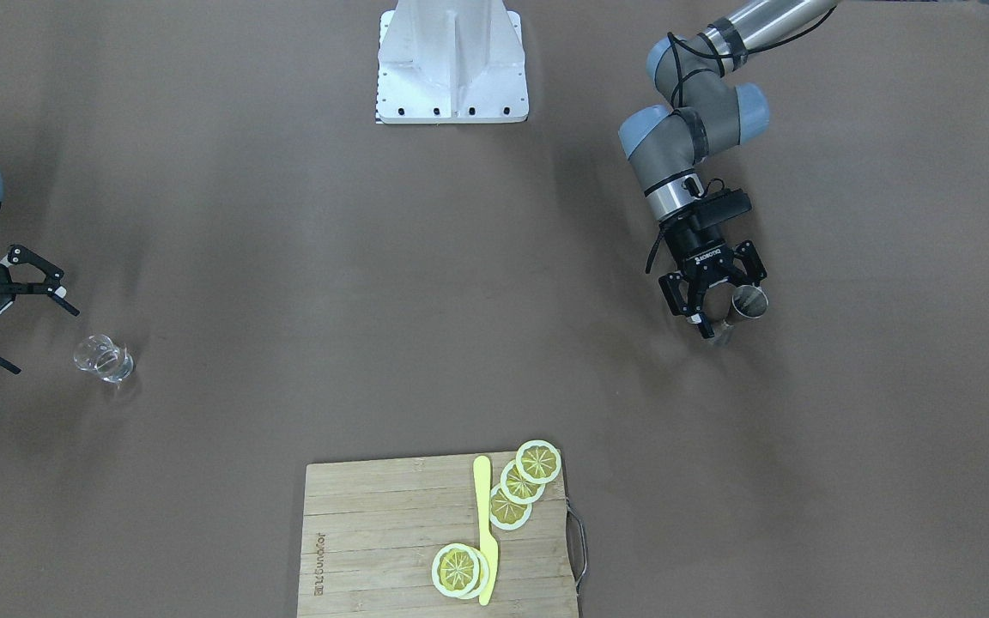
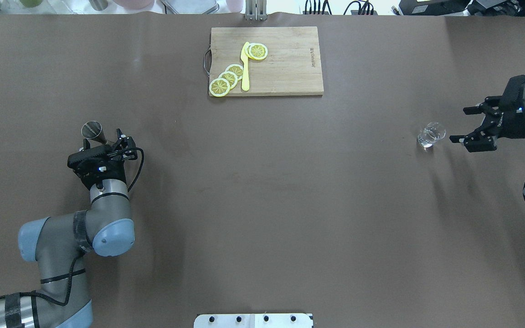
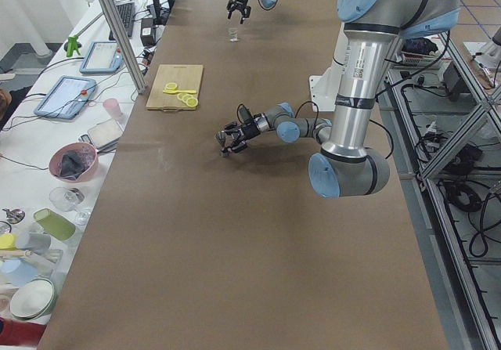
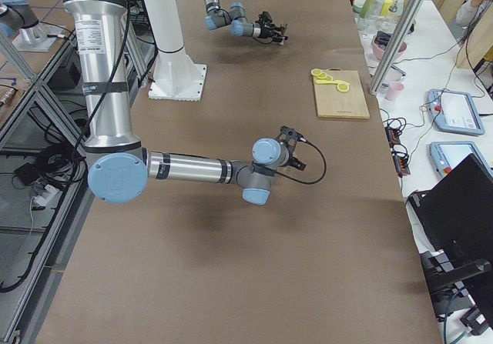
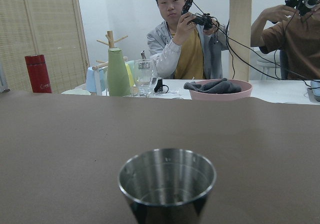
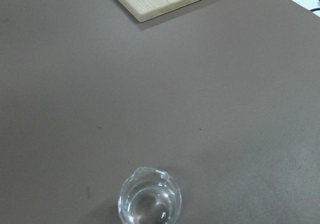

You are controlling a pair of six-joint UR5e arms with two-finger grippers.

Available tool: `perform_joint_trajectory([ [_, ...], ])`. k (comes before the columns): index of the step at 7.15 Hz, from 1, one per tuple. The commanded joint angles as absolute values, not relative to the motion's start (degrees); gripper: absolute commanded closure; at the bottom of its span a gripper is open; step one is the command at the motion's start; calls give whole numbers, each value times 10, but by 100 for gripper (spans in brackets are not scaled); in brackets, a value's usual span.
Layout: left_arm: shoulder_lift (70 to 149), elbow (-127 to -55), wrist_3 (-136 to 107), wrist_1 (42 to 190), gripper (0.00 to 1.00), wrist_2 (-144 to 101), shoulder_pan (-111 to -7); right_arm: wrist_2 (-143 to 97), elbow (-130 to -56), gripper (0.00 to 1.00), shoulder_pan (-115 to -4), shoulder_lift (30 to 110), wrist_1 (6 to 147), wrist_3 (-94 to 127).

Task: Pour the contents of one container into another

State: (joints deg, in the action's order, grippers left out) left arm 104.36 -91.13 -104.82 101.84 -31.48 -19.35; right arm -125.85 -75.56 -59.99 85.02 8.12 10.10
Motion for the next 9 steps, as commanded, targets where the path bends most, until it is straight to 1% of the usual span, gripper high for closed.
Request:
perform_joint_trajectory([
  [1, 1043, -902, -1075, 1018, 18, -315, -192, -1242, -757, 0, -592, 847, 80, 101],
  [2, 1044, -902, -1073, 1018, 25, -315, -192, -1240, -755, 0, -584, 852, 64, 101],
  [3, 1044, -902, -1070, 1018, 30, -314, -192, -1233, -750, 0, -574, 853, 53, 101],
  [4, 1043, -902, -1069, 1020, 38, -314, -192, -1230, -748, 0, -566, 852, 51, 104],
  [5, 1043, -903, -1069, 1020, 54, -314, -193, -1221, -748, 0, -558, 853, 48, 106],
  [6, 1042, -903, -1069, 1020, 79, -315, -193, -1215, -740, 0, -552, 852, 41, 107],
  [7, 1043, -904, -1069, 1026, 100, -321, -194, -1209, -727, 0, -548, 850, 32, 109],
  [8, 1044, -906, -1038, 1027, 100, -320, -197, -1205, -709, 0, -543, 845, 16, 111],
  [9, 1044, -916, -979, 1035, 100, -319, -217, -1204, -705, 0, -541, 844, 12, 111],
])
